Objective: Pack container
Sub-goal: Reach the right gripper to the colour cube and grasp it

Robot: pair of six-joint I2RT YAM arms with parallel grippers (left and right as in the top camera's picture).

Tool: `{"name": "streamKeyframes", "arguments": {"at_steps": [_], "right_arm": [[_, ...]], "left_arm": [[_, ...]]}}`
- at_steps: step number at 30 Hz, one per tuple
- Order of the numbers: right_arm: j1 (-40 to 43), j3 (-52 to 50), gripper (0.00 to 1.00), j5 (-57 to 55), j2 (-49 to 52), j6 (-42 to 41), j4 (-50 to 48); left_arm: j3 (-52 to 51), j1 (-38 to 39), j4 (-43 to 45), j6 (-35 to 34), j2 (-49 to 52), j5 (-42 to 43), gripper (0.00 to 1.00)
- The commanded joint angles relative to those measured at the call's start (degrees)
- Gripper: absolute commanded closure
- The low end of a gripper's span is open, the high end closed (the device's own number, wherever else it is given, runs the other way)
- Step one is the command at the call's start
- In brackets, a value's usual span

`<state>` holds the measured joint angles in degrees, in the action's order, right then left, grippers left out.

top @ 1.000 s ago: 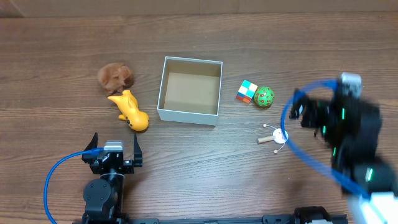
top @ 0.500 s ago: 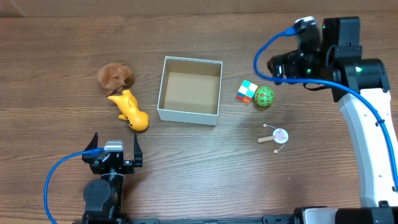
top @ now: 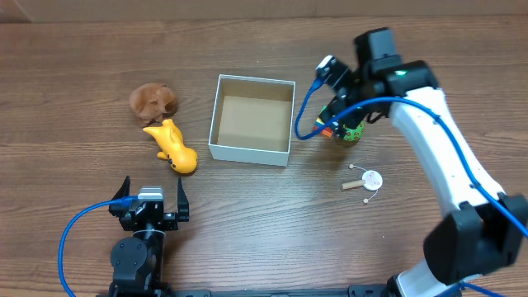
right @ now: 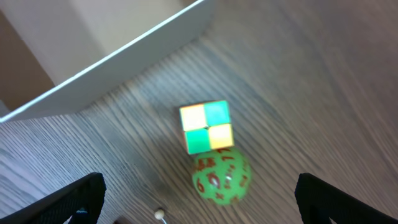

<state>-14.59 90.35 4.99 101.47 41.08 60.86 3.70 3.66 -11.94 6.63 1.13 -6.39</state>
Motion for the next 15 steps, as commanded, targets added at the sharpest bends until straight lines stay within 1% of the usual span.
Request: {"name": "streamKeyframes", "arguments": {"at_steps": [1,3,8,15], "right_arm": [[-2.69,1.6,0.0,-10.95,3.41,1.4,0.2],[-3.04,1.6,0.0,-12.5,4.48,1.4,0.11],[-2.78,1.55,0.0,-12.26,7.13,0.94,-2.05],[-1.97,1.55,0.0,-3.28,9.9,0.96,-4.55]], "left_arm": [[-0.09,-0.11,0.11,1.09,0.0,0.46,0.0],[-0.09,-0.11,0.11,1.09,0.0,0.46,0.0],[-0.09,-0.11,0.11,1.09,0.0,0.46,0.0],[-0.09,-0.11,0.11,1.09,0.0,0.46,0.0]]}}
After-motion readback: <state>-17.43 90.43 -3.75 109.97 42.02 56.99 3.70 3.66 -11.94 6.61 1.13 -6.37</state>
